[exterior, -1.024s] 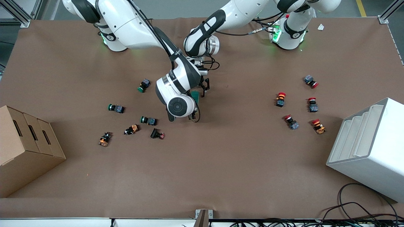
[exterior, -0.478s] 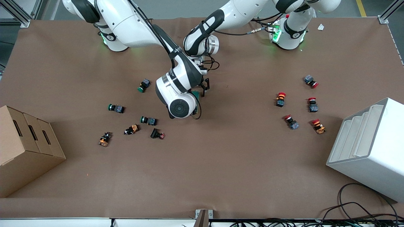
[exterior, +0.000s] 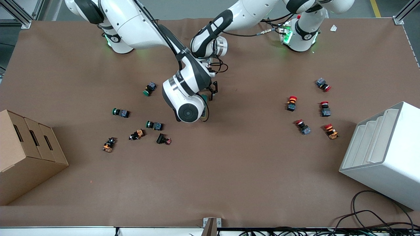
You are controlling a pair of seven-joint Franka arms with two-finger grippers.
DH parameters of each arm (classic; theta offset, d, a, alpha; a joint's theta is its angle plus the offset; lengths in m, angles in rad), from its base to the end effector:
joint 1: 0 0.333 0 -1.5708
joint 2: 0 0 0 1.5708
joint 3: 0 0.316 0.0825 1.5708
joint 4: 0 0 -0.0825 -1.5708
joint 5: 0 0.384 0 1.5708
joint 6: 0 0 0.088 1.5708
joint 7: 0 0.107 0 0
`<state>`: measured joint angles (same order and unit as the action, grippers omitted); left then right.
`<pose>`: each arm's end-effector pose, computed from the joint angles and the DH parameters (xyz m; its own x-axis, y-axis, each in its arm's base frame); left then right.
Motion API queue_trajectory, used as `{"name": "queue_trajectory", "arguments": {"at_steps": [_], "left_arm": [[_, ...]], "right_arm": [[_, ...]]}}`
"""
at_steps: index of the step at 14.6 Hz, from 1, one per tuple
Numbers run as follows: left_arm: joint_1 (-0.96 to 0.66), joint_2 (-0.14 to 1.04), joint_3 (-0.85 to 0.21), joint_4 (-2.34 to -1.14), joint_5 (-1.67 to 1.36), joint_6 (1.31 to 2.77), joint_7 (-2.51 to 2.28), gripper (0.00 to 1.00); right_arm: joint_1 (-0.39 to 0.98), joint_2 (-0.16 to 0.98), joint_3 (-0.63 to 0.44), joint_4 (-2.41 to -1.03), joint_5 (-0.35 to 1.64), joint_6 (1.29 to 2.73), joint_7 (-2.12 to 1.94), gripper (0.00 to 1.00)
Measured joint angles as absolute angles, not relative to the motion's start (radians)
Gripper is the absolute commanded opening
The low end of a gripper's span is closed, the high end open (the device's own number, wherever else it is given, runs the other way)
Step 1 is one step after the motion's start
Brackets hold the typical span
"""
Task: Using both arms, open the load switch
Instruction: 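Press the white handle down onto the blades with the right gripper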
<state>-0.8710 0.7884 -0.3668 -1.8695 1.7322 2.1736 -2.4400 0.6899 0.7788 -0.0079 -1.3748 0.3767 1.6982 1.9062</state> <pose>0.2368 -0.5622 0.0995 0.6181 -0.0460 0.7847 -0.0858 -0.9963 0.0093 0.5070 0.4579 0.2281 0.1699 -0.9758 -0.1380 -0.8251 -0.2174 0.5215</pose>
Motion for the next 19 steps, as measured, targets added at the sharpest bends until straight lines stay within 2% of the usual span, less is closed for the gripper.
{"name": "queue_trajectory", "arguments": {"at_steps": [19], "left_arm": [[-0.873,0.791,-0.367,-1.868,1.733,2.168,-2.44,0.99]], "right_arm": [[0.736,0.782,-0.007,-1.403,0.377,1.681,1.907,1.0]]}}
